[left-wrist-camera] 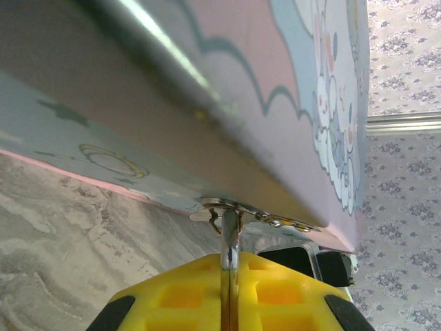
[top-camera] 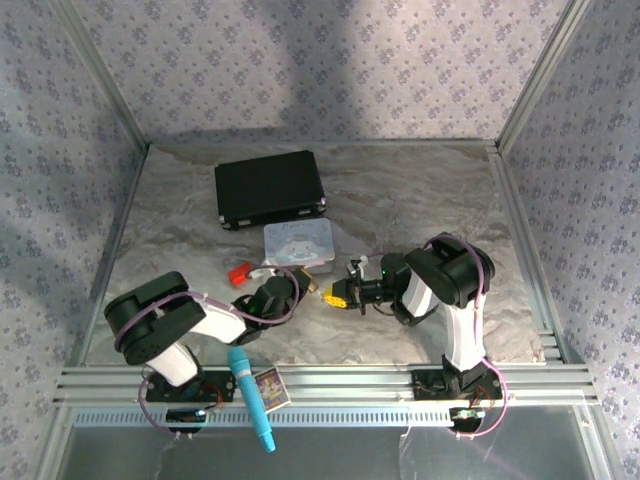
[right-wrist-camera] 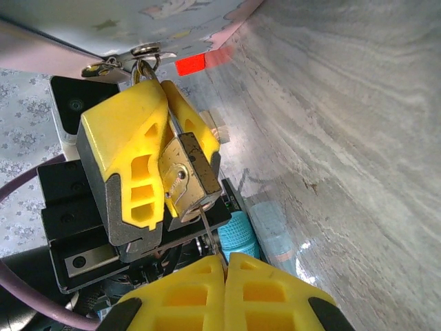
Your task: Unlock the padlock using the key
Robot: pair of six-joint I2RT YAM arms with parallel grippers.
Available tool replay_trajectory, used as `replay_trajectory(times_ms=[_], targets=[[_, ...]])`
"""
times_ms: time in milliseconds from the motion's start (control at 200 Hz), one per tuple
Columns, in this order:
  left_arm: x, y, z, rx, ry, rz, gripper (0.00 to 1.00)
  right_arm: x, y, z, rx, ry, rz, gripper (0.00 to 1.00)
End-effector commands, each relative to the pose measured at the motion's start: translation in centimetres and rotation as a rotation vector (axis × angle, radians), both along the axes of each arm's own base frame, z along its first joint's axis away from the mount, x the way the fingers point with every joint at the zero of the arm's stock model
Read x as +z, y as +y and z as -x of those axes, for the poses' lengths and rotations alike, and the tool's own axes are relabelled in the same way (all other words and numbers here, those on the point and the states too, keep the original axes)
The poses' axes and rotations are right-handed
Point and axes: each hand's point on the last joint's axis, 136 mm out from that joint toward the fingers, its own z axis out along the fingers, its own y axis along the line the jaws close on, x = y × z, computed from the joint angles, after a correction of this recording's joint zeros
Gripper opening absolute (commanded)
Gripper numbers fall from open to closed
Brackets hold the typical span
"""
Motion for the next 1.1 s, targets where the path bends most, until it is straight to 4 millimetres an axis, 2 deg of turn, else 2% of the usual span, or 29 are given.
replay_trajectory(times_ms=[0, 115, 320, 420, 560, 700, 815, 994, 1094], targets=[[3.5, -5.0, 3.0, -0.212, -0.013, 0.153, 0.0, -0.5, 0.0, -3.0, -0.119, -0.018, 0.023, 0.0], [3.5, -5.5, 3.1, -0.22, -0.011, 0.172, 0.0, -0.4, 0.2, -3.1, -0.117, -0.016, 0.019, 0.0], [3.9, -5.5, 3.2, -0.215, -0.008, 0.219, 0.0, -2.3, -0.7, -3.3, -0.135, 0.022, 0.051, 0.0], [4.3, -5.7, 3.2, -0.219, -0.019, 0.229, 0.0, -2.3, -0.7, -3.4, -0.136, 0.019, 0.052, 0.0], [3.9, -5.5, 3.2, -0.215, -0.006, 0.208, 0.0, -1.9, -1.1, -3.6, -0.146, 0.009, 0.045, 0.0], [3.9, -5.5, 3.4, -0.215, -0.007, 0.23, 0.0, -2.5, -1.6, -3.7, -0.156, 0.024, 0.056, 0.0], [3.8, -5.7, 3.5, -0.222, -0.001, 0.221, 0.0, -2.7, -1.3, -3.5, -0.149, 0.021, 0.061, 0.0], [3.1, -5.5, 3.3, -0.207, 0.014, 0.189, 0.0, -1.8, -0.4, -3.0, -0.133, -0.002, 0.049, 0.0], [2.8, -5.6, 3.3, -0.207, 0.022, 0.183, 0.0, -2.2, -0.3, -2.9, -0.136, 0.006, 0.058, 0.0]])
